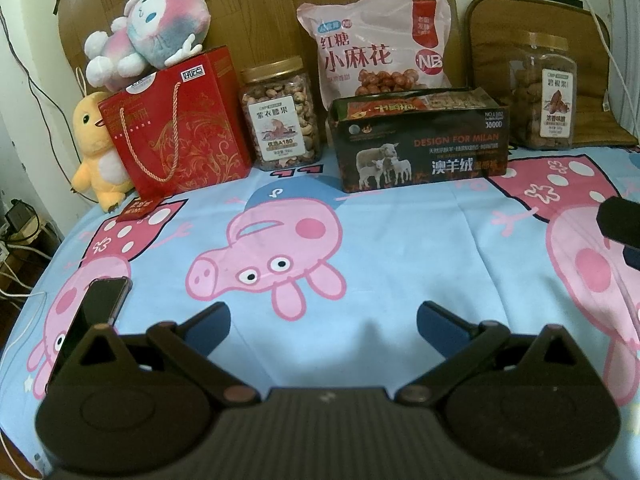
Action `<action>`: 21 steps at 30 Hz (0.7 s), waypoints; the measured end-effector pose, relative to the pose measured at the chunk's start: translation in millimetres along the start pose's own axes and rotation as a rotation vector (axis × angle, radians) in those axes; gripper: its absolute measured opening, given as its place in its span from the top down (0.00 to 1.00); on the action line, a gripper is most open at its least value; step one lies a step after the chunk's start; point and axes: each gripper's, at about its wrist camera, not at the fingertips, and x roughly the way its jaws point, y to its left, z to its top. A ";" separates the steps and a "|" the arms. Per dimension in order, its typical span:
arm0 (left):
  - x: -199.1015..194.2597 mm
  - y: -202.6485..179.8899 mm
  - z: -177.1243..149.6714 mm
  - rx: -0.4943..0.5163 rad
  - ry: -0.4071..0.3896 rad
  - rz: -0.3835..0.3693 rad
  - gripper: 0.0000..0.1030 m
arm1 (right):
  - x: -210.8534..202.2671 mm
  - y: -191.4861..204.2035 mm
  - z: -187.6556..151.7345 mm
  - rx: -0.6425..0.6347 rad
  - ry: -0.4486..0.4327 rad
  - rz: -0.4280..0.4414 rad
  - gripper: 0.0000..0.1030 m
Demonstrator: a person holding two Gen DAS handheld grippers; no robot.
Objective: Organize snacks
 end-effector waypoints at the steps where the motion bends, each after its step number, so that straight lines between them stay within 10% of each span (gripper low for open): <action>1: 0.0 0.1 0.2 0.000 -0.001 0.000 0.00 | 0.0 0.0 -0.1 0.000 0.000 0.000 0.28; 21: -6.1 -1.9 2.5 0.000 -0.021 0.004 0.00 | -2.9 0.8 3.0 0.003 -0.010 0.005 0.28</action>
